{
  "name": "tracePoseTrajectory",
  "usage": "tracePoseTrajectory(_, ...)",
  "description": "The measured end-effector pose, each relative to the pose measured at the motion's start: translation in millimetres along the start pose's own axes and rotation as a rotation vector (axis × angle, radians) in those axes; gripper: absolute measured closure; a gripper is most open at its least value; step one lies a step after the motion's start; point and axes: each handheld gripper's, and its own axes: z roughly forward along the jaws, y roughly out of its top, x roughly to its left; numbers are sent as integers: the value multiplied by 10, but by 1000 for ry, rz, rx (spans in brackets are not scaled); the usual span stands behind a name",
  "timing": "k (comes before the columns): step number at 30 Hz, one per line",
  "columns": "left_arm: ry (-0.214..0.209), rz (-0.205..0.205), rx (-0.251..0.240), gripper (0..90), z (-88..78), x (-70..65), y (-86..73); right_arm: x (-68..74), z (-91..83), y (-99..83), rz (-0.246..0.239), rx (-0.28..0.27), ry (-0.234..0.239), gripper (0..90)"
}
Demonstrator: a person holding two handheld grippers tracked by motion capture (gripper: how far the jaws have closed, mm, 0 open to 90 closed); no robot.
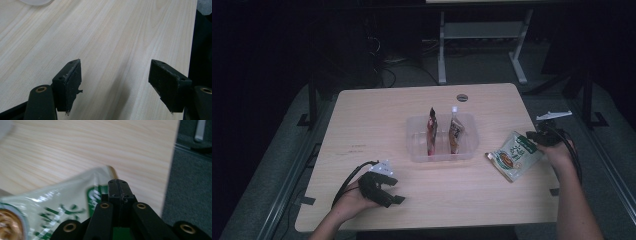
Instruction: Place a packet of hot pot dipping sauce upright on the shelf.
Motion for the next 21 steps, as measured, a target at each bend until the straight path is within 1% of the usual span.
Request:
tracePoseTrajectory(3,0,3,2,261,4,-15,4,-73,38,-75,4,21,-14,900)
tracePoseTrajectory(5,1,7,5,261,8,-16,6,-97,68,-109,11,20,12,900)
tracePoseTrajectory(7,-1,4,3,261,11,-15,6,-81,96,-123,0,24,37,900)
tracePoseTrajectory(8,0,4,5,261,10,-13,6,-64,113,-124,-5,27,42,900)
tracePoseTrajectory(12,-1,3,3,261,4,-11,-5,-17,145,-95,-26,53,19,900)
tracePoseTrajectory(14,1,4,6,261,-4,-8,-11,4,153,-92,-47,72,12,900)
tracePoseTrajectory(15,2,5,8,261,-7,-4,-13,10,151,-90,-57,74,20,900)
tracePoseTrajectory(17,2,2,7,261,-10,-5,-12,25,140,-86,-79,88,12,900)
tracePoseTrajectory(19,1,1,3,261,-10,-12,-9,48,129,-90,-87,96,16,900)
tracePoseTrajectory(21,0,6,5,261,-10,-15,-6,72,109,-97,-97,106,41,900)
